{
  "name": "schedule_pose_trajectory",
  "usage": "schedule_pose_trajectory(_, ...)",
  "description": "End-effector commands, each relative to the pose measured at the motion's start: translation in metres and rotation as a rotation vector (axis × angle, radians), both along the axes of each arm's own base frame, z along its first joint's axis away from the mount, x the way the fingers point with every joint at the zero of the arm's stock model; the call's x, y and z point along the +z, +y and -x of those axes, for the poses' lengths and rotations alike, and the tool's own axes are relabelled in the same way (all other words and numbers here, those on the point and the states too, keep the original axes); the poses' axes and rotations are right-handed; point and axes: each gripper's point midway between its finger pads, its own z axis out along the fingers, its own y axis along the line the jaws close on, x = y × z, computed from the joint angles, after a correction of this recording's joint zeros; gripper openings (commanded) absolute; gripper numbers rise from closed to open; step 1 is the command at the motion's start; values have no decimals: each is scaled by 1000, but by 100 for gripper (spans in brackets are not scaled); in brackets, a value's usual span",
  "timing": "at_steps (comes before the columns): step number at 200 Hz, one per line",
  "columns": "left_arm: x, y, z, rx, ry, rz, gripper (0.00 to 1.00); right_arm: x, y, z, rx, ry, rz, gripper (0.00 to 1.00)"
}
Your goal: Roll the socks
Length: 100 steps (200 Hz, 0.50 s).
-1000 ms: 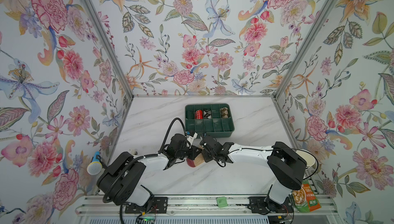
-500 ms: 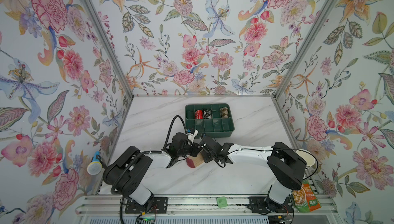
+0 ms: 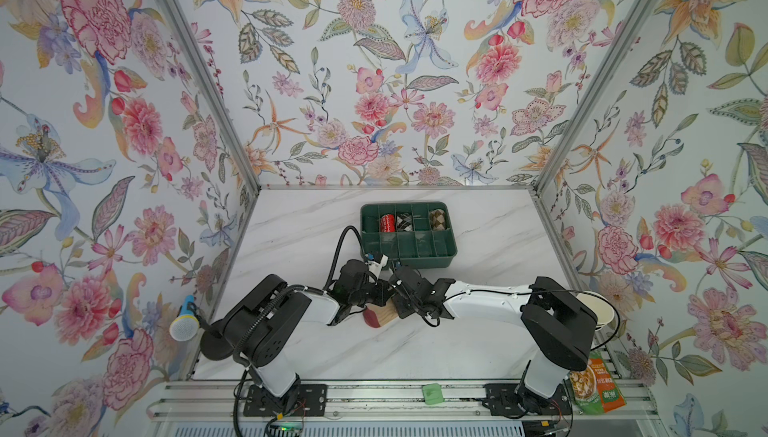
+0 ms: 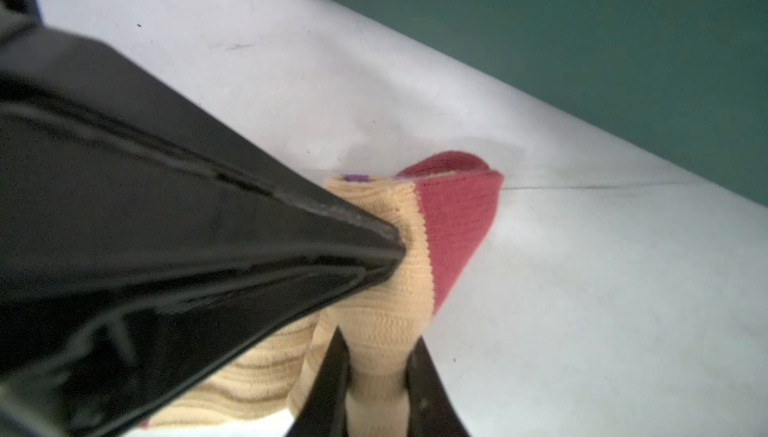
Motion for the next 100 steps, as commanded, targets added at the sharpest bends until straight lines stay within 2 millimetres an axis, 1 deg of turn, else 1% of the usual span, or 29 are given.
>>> schedule_pose_trajectory(1,-33,8,13,-4,68,-90,0,-1,4,4,33,2,0,11)
schedule_pose_trajectory(56,-52,16,33,-1,94,-130,0,7,3,1,23,8,-60,18)
schedule_pose_trajectory(77,-58,14,38,-5,85,-145,0,7,4,2,23,23,-82,25)
schedule_pose_trajectory(100,-65,13,43,-10,86,-161,0,11,2,1,13,32,-119,35)
